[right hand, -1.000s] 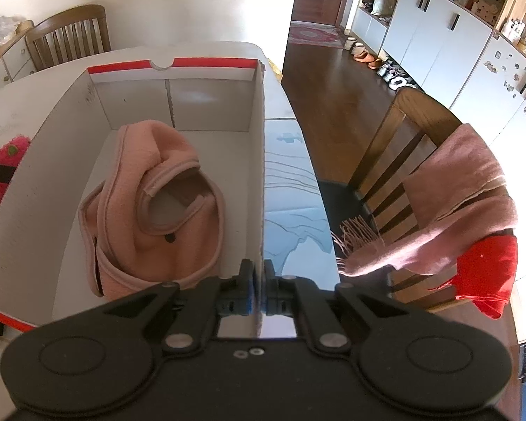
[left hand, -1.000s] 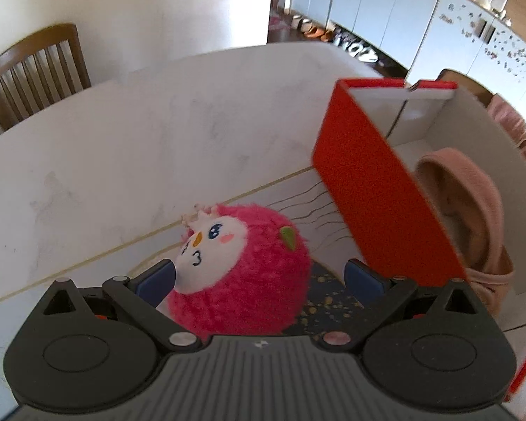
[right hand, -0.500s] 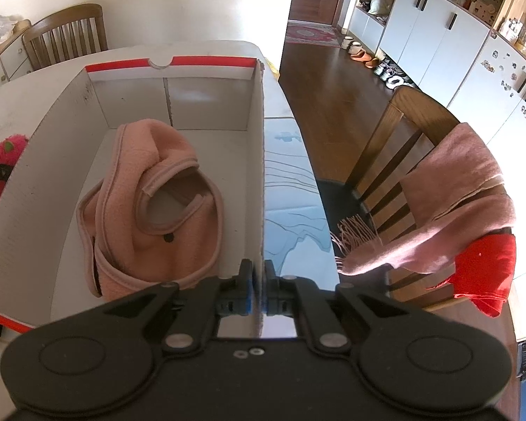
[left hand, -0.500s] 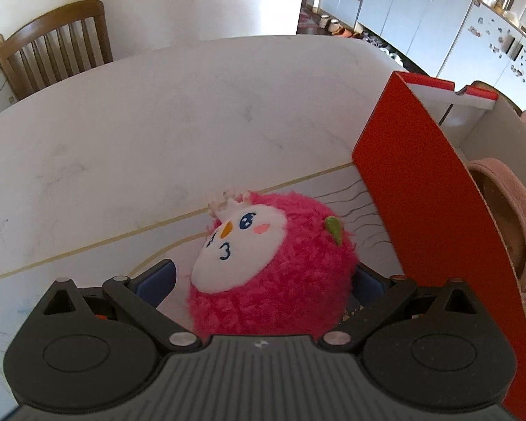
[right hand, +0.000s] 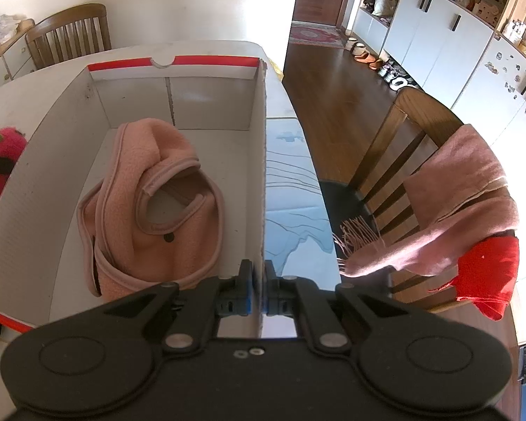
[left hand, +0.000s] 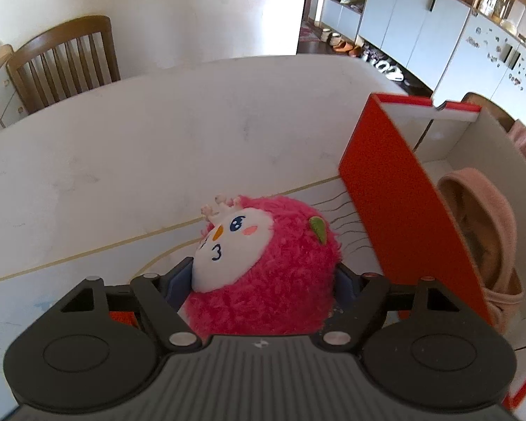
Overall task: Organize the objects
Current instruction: 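Carry the pink plush toy into the box and release it onto the hat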
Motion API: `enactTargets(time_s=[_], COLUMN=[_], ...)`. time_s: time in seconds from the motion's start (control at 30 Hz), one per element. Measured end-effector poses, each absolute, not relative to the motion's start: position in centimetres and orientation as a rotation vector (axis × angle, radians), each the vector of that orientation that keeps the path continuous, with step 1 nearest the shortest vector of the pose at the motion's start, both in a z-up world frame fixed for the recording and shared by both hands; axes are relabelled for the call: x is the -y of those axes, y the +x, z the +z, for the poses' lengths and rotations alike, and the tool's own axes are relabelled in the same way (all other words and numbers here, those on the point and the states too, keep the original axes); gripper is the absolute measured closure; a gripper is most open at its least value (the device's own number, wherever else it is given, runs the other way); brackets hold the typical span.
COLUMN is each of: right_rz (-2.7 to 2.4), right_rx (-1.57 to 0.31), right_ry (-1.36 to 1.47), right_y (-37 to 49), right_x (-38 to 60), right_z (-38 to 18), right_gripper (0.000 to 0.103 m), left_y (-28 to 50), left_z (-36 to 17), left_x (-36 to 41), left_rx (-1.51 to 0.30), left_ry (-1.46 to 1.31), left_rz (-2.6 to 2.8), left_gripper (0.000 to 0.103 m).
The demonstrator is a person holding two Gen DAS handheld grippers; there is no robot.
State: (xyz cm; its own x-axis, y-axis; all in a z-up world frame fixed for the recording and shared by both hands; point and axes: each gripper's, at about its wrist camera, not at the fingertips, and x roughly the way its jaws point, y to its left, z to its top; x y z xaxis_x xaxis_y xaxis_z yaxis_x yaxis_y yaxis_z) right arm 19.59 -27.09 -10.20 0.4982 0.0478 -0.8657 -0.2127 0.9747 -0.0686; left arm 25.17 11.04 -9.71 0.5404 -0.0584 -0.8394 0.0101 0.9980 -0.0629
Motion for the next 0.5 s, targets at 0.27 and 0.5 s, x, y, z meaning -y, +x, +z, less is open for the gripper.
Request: enactTargets(time_s=[0.27, 0.5], right_rz=[0.169, 0.179], right_rx=[-1.042, -1.042], right_ry=[-0.176, -0.178], right_y=[19.9, 19.9], right_x=[27.2, 27.1], right_z=[-10.5, -10.6], right_gripper=[0.098, 0.099], left_y=[23.4, 21.8], left_z=[-5.6, -1.4], left_x=[-10.1, -8.1], left_rx=[-0.956, -0.903], left_ry=[-0.053, -0.046], left_rz=[-0.068, -0.124], left_gripper=[0.024, 0.024])
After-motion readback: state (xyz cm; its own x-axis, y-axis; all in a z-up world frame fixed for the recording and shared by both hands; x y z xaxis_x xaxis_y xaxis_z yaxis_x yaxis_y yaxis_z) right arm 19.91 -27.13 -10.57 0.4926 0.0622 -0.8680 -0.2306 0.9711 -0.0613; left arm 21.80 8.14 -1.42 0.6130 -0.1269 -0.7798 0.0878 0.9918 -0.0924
